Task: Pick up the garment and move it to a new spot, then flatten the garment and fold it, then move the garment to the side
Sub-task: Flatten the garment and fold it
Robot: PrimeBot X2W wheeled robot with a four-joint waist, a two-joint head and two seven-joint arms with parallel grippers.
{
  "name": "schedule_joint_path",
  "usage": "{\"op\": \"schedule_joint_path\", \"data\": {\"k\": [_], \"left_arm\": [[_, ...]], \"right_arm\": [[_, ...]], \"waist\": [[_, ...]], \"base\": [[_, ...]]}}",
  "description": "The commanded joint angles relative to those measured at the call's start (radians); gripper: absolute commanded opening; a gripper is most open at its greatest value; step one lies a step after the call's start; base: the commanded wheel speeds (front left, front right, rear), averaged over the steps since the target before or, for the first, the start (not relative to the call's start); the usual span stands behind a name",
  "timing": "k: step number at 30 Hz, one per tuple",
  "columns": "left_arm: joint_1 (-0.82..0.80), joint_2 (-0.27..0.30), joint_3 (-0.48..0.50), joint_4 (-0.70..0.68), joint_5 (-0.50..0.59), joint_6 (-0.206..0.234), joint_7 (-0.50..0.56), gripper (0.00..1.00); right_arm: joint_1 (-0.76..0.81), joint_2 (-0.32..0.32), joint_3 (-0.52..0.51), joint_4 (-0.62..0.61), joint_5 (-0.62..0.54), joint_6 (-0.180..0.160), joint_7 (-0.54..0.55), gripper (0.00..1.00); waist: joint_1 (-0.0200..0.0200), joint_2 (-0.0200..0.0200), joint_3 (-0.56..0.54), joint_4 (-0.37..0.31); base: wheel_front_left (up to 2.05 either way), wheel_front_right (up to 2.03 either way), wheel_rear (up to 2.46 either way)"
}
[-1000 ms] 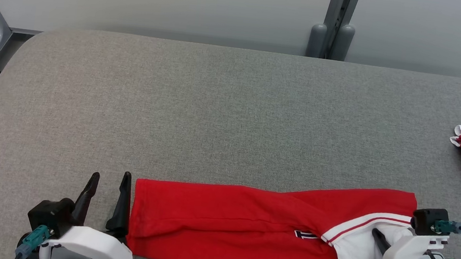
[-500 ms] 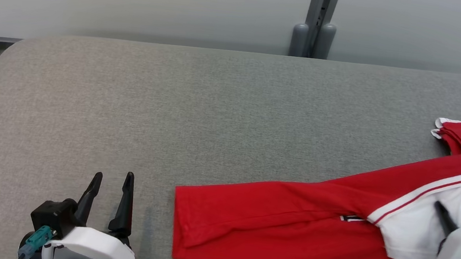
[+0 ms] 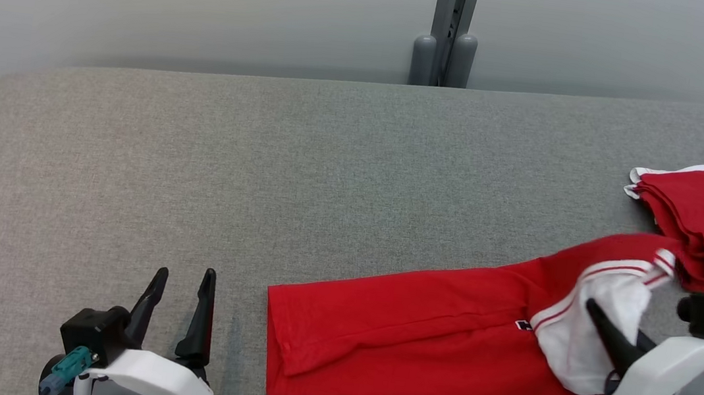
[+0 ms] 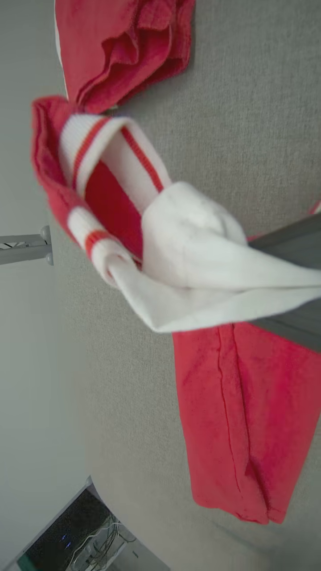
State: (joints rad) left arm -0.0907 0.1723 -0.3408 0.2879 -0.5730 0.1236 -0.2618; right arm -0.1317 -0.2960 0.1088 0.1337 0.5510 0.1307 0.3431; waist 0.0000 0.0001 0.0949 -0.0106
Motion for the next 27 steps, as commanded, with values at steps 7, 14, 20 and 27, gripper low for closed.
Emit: {"op": "schedule_joint_path", "data": {"k": [7, 14, 20, 27], "left_arm": [[-0.02, 0.006, -0.005, 0.011, 0.001, -0.009, -0.002, 1.0], [-0.014, 0.014, 0.001, 0.013, -0.006, -0.004, -0.002, 1.0], [-0.013, 0.004, -0.011, 0.021, -0.009, -0.013, 0.0, 1.0], [-0.011, -0.004, -0.018, 0.03, -0.008, -0.019, -0.001, 1.0]], "right_arm": [[0.012, 0.032, 0.127, -0.128, 0.049, 0.0, 0.071, 0.0], [-0.026, 0.118, 0.248, -0.11, 0.105, 0.0, 0.068, 0.0], [-0.106, 0.203, 0.353, 0.035, 0.121, 0.0, 0.02, 0.0], [-0.191, 0.239, 0.408, 0.229, 0.146, 0.0, -0.047, 0.0]], "waist": [[0.0, -0.0001, -0.013, 0.01], [0.0, -0.0001, -0.024, 0.043], [0.0, -0.0001, -0.035, 0.102], [0.0, -0.0001, -0.037, 0.153]], "base": [[0.0, 0.0, 0.0], [0.0, 0.0, 0.0], [0.0, 0.0, 0.0], [0.0, 0.0, 0.0]]}}
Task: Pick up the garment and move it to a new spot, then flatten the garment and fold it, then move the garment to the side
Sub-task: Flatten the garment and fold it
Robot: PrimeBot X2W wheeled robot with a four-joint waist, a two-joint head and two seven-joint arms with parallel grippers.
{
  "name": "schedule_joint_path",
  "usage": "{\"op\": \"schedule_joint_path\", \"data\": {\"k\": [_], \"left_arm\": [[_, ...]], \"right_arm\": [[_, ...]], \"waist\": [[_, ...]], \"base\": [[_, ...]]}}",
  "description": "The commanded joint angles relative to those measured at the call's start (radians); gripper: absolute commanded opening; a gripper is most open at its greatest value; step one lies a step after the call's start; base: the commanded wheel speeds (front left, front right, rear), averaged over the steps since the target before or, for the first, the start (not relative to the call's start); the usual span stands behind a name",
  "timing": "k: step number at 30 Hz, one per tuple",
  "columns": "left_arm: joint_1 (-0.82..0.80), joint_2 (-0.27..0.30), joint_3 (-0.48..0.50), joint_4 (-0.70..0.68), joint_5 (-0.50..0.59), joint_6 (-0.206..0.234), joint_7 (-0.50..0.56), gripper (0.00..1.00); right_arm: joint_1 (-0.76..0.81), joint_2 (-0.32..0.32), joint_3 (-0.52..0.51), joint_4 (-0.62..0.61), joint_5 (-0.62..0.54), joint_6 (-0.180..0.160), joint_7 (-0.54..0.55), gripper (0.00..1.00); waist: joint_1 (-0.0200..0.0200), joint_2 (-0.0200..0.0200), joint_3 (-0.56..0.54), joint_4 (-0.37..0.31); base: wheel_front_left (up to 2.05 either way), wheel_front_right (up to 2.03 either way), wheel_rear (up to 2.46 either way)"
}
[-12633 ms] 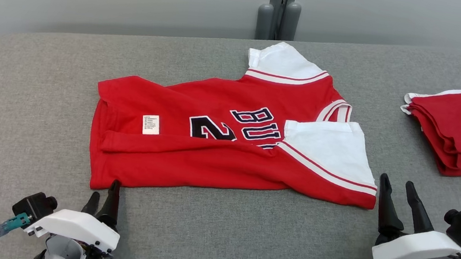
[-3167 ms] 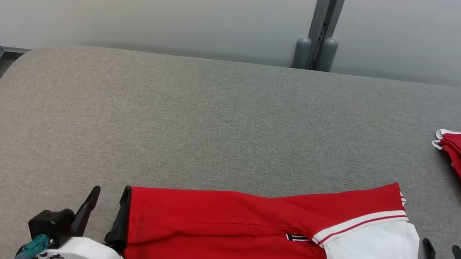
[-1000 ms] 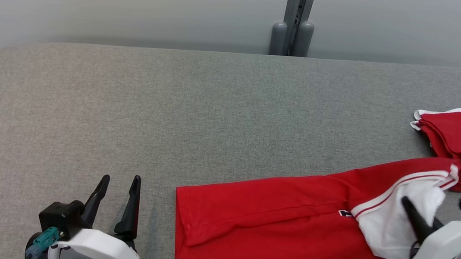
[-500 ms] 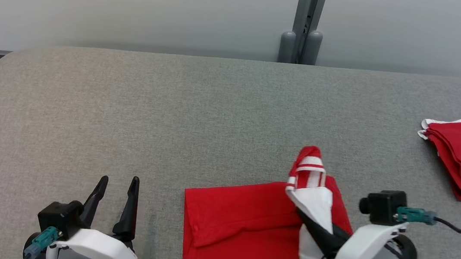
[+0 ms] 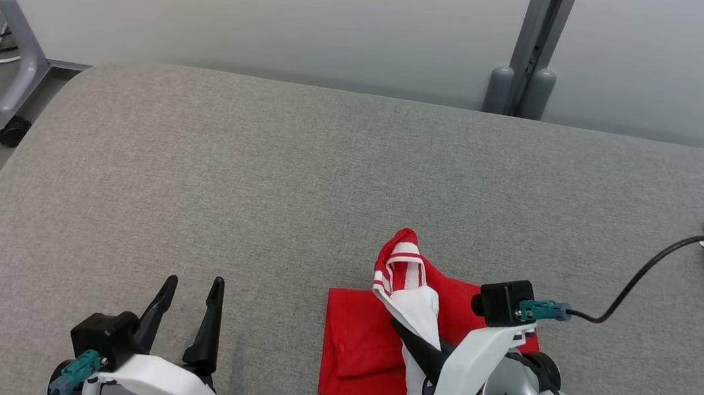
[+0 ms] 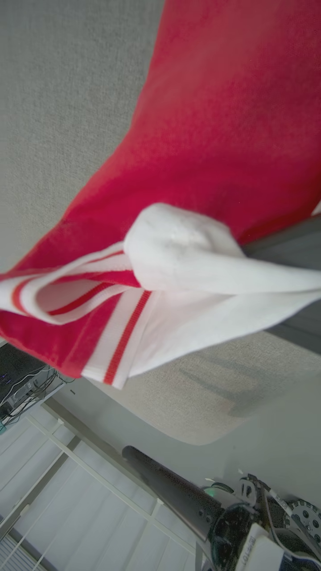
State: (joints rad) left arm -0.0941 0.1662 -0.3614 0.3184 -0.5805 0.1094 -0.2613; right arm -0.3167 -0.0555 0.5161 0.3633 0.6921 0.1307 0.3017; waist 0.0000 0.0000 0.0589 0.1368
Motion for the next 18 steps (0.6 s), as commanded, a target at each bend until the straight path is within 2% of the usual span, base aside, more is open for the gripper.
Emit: {"op": "schedule_joint_path", "data": {"k": [1, 5, 6, 7, 8, 9, 18], "left_arm": [[-0.008, 0.0, 0.001, 0.002, 0.001, -0.006, -0.002, 1.0], [-0.011, -0.002, -0.002, 0.007, 0.003, -0.01, -0.002, 1.0], [-0.013, -0.003, -0.003, 0.008, 0.004, -0.01, -0.002, 1.0], [-0.014, -0.003, -0.003, 0.009, 0.005, -0.012, -0.003, 1.0], [-0.014, -0.004, -0.004, 0.01, 0.005, -0.012, -0.003, 1.0], [-0.014, -0.004, -0.003, 0.01, 0.005, -0.011, -0.003, 1.0], [-0.009, -0.002, 0.001, 0.013, 0.005, -0.007, -0.003, 1.0]], "right_arm": [[-0.019, 0.001, 0.008, 0.028, 0.008, 0.0, -0.016, 0.0], [-0.071, 0.003, 0.057, 0.116, 0.059, 0.0, -0.071, 0.0], [-0.085, 0.002, 0.069, 0.134, 0.078, 0.0, -0.09, 0.23], [-0.097, 0.002, 0.087, 0.15, 0.095, 0.0, -0.105, 0.38], [-0.11, 0.003, 0.106, 0.163, 0.112, 0.0, -0.119, 0.79], [-0.122, 0.003, 0.124, 0.173, 0.133, 0.0, -0.133, 1.0], [-0.203, 0.002, 0.234, 0.218, 0.221, 0.0, -0.212, 1.0]], "waist": [[0.0, 0.0, -0.001, 0.011], [0.0, 0.0, 0.0, 0.026], [0.0, 0.0, 0.0, 0.029], [0.0, 0.0, 0.001, 0.031], [0.0, 0.0, 0.001, 0.032], [0.0, 0.0, 0.002, 0.032], [0.0, 0.0, 0.007, 0.01]], "base": [[0.0, 0.0, 0.0], [0.0, 0.0, 0.0], [0.0, 0.0, 0.0], [0.0, 0.0, 0.0], [0.0, 0.0, 0.0], [0.0, 0.0, 0.0], [0.0, 0.0, 0.0]]}}
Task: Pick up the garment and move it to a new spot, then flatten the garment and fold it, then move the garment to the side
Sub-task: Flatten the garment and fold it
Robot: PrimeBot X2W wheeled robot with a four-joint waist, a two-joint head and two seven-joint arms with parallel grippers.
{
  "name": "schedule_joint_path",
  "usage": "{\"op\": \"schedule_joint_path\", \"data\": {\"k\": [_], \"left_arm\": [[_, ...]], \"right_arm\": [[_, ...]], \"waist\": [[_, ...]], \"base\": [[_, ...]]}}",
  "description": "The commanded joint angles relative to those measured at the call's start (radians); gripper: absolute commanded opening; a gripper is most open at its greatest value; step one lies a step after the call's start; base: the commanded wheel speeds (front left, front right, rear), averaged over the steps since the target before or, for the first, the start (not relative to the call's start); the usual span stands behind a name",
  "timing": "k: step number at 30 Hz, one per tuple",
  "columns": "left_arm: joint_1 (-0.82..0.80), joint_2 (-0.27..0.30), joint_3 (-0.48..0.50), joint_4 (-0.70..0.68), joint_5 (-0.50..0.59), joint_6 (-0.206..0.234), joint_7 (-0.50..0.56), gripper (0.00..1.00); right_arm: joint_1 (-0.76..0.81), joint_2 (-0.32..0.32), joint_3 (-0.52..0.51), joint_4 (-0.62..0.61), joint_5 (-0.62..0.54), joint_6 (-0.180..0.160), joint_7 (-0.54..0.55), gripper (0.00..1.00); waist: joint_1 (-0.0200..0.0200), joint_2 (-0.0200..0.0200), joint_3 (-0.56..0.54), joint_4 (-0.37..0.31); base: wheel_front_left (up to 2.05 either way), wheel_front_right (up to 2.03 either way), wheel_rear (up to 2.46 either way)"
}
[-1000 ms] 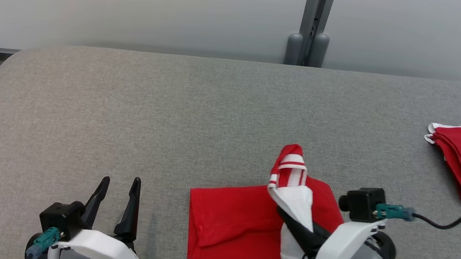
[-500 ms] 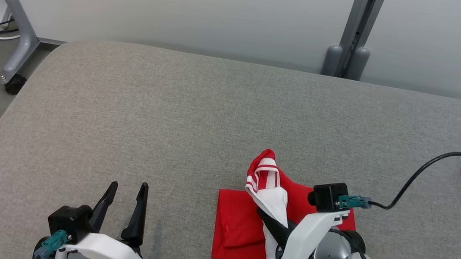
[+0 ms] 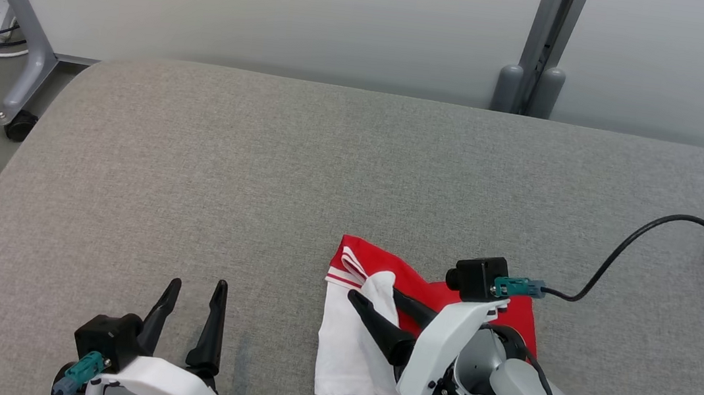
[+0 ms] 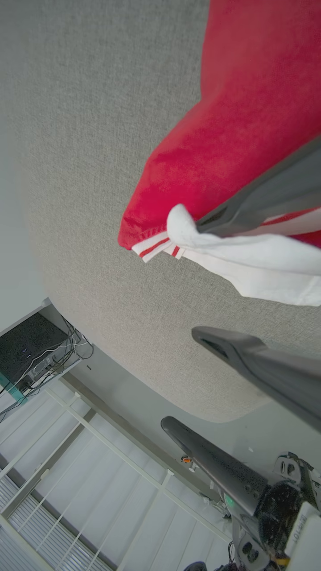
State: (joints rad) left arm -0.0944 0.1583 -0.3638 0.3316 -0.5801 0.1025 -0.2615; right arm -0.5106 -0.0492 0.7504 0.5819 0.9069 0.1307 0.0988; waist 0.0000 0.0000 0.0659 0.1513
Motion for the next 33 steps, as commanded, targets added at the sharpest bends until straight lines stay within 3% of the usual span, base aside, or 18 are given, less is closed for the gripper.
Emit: {"op": "schedule_joint_path", "data": {"k": [1, 6, 15, 23, 33], "left_arm": [[-0.008, 0.007, 0.004, -0.001, 0.004, 0.001, -0.003, 1.0], [-0.004, 0.01, 0.007, -0.007, 0.005, 0.004, -0.003, 1.0], [-0.002, 0.017, 0.007, -0.018, 0.009, 0.01, -0.003, 1.0], [-0.009, 0.019, 0.003, -0.04, 0.021, 0.015, -0.004, 1.0], [0.005, 0.012, 0.021, -0.076, 0.049, 0.023, -0.004, 1.0]], "right_arm": [[-0.013, -0.004, 0.003, -0.005, 0.013, 0.0, -0.016, 1.0], [-0.034, -0.005, 0.001, -0.033, -0.005, 0.0, -0.051, 1.0], [-0.029, -0.035, -0.133, -0.066, -0.116, 0.0, -0.145, 1.0], [0.079, -0.077, -0.339, -0.107, -0.323, 0.0, -0.271, 1.0], [0.311, -0.027, -0.628, -0.27, -0.6, 0.0, -0.335, 1.0]], "waist": [[0.0, 0.0, 0.001, -0.008], [0.0, 0.0, 0.001, -0.035], [0.0, 0.0, -0.002, -0.062], [0.0, 0.0, -0.006, -0.079], [0.0, 0.0, -0.017, -0.101]], "base": [[0.0, 0.0, 0.0], [0.0, 0.0, 0.0], [0.0, 0.0, 0.0], [0.0, 0.0, 0.0], [0.0, 0.0, 0.0]]}}
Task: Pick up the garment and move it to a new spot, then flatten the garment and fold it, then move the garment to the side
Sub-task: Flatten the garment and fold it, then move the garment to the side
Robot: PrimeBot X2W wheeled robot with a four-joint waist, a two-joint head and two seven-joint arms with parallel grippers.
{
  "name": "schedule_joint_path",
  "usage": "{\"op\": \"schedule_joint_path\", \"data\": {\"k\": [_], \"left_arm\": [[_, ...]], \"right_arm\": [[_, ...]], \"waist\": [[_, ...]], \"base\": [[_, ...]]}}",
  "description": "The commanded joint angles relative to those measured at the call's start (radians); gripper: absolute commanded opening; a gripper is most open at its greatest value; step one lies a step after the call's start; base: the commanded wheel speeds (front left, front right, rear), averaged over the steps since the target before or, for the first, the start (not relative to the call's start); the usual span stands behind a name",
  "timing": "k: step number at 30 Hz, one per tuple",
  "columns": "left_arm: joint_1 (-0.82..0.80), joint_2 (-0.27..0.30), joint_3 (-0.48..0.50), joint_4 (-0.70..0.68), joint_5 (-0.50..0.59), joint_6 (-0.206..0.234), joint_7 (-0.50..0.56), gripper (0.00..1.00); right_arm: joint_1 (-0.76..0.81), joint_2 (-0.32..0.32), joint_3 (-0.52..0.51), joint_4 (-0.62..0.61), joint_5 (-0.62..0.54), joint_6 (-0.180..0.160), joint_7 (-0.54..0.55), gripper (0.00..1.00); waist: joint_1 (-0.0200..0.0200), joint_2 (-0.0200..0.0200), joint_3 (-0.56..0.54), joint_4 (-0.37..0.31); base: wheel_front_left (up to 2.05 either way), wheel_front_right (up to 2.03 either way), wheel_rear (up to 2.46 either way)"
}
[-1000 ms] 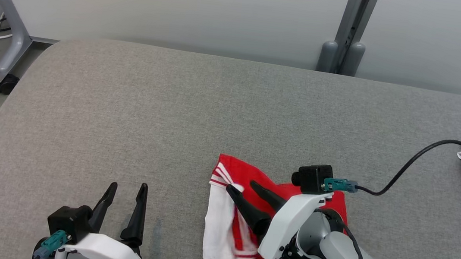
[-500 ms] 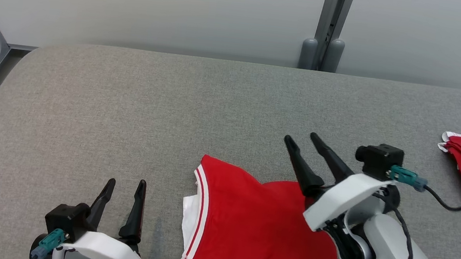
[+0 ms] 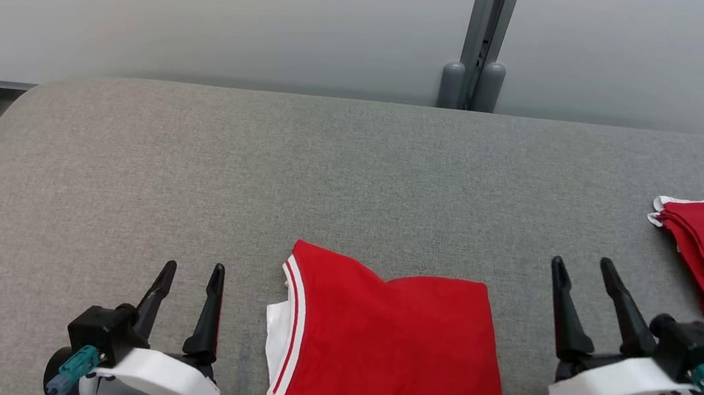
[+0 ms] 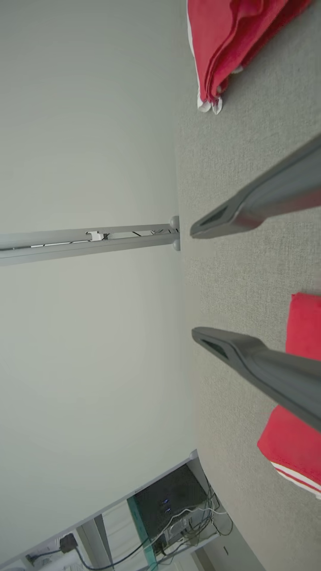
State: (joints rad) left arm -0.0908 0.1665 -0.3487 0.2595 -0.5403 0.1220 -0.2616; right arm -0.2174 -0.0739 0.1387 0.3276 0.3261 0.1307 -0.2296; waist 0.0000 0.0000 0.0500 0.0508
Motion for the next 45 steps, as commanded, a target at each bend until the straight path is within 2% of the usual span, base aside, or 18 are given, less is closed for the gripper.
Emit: {"op": "schedule_joint_path", "data": {"k": [1, 7, 12, 37, 41, 45], "left_arm": [[0.004, 0.002, 0.007, -0.006, 0.013, 0.003, -0.004, 1.0], [0.023, -0.006, 0.025, -0.008, 0.037, 0.008, -0.004, 1.0], [0.035, -0.016, 0.041, -0.007, 0.058, -0.001, -0.004, 1.0], [0.037, -0.044, 0.085, 0.03, 0.095, -0.035, -0.004, 1.0], [0.038, -0.047, 0.09, 0.029, 0.096, -0.037, -0.004, 1.0], [0.032, -0.052, 0.092, 0.029, 0.097, -0.041, -0.004, 1.0]], "right_arm": [[0.041, 0.001, -0.04, -0.035, -0.037, 0.0, -0.009, 1.0], [0.161, 0.02, -0.135, -0.15, -0.118, 0.0, -0.019, 1.0], [0.223, 0.021, -0.176, -0.19, -0.099, 0.0, -0.024, 1.0], [0.226, 0.021, -0.184, -0.186, -0.109, 0.0, 0.0, 1.0], [0.204, 0.021, -0.183, -0.175, -0.126, 0.0, 0.026, 1.0], [0.171, 0.021, -0.186, -0.145, -0.111, 0.0, 0.109, 1.0]], "waist": [[0.0, 0.0, -0.002, -0.002], [0.0, 0.0, -0.009, -0.001], [0.0, 0.0, -0.019, 0.006], [0.0, 0.0, -0.035, 0.016], [0.0, 0.0, -0.031, 0.018], [0.0, 0.0, -0.027, 0.026]], "base": [[0.0, 0.0, 0.0], [0.0, 0.0, 0.0], [0.0, 0.0, 0.0], [0.0, 0.0, 0.0], [0.0, 0.0, 0.0], [0.0, 0.0, 0.0]]}}
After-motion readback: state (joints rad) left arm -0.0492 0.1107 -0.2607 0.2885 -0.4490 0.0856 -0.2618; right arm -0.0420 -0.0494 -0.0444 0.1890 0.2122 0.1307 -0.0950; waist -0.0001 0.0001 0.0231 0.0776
